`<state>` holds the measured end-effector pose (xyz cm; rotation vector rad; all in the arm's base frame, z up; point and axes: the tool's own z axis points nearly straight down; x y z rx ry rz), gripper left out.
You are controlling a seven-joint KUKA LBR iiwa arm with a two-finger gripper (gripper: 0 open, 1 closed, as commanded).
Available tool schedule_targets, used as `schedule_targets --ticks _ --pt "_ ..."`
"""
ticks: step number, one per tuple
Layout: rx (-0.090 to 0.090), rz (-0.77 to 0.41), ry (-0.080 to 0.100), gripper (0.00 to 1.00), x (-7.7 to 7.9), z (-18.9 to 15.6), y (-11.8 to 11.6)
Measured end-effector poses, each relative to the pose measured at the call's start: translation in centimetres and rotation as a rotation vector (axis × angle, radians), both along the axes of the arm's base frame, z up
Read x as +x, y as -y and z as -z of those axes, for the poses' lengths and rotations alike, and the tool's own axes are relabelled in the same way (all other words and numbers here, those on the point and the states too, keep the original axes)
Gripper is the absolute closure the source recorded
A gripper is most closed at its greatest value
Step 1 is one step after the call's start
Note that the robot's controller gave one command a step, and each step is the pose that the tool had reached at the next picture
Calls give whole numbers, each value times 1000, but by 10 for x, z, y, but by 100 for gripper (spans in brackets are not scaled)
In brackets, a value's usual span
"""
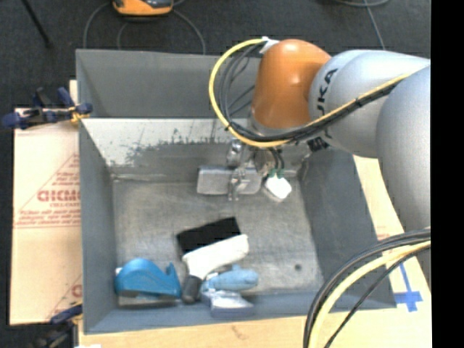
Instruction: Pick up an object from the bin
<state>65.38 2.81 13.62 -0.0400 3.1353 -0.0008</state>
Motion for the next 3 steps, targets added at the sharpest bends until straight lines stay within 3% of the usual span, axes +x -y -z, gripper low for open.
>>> schedule_targets --ticks 3 --pt "0 1 -4 100 0 -27 0"
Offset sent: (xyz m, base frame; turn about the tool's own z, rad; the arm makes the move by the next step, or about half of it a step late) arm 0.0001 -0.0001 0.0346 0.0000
